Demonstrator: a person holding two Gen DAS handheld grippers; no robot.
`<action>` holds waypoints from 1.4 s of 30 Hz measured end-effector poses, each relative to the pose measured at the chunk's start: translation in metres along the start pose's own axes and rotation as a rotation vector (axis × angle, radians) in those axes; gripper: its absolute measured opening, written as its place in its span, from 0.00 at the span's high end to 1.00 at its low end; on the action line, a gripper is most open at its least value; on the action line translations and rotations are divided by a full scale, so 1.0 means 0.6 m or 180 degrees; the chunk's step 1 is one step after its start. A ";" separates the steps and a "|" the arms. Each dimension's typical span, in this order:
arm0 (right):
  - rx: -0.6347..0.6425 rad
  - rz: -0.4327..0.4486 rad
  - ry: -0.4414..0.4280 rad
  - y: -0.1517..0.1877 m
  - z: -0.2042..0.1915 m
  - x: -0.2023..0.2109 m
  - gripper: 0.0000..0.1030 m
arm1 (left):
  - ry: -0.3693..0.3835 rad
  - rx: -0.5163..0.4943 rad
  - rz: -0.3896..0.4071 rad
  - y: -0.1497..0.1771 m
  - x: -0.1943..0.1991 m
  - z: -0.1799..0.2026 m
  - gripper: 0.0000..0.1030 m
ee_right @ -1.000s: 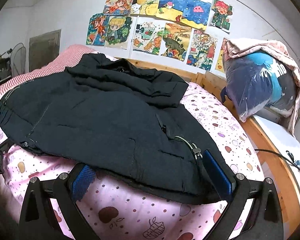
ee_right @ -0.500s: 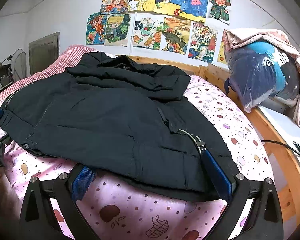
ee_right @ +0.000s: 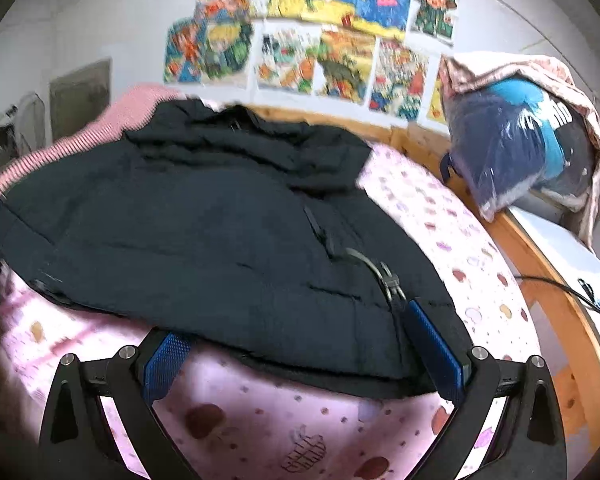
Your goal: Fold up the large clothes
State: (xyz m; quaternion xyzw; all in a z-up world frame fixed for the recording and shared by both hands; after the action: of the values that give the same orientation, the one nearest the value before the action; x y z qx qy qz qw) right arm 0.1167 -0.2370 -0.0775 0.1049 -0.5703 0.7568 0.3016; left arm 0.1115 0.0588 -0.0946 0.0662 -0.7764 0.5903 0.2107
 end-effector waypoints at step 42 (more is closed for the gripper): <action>-0.0221 0.0484 -0.0392 0.004 -0.007 0.150 0.95 | 0.0402 0.0168 0.0187 -0.054 0.102 -0.065 0.87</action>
State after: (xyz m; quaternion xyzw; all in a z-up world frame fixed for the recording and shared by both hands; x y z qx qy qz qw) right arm 0.0444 -0.2030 -0.0356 0.0971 -0.6199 0.7495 0.2111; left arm 0.0773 0.0949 -0.0325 0.0116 -0.7473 0.6195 0.2399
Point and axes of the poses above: each gripper's, at about its wrist camera, not at the fingertips, and x roughly against the way its jaws point, z to its right, y to its underside, the point moved 6 cm from there along -x, roughly the way its jaws point, and after that the axes turned 15 degrees about y, right-handed, at the moved point
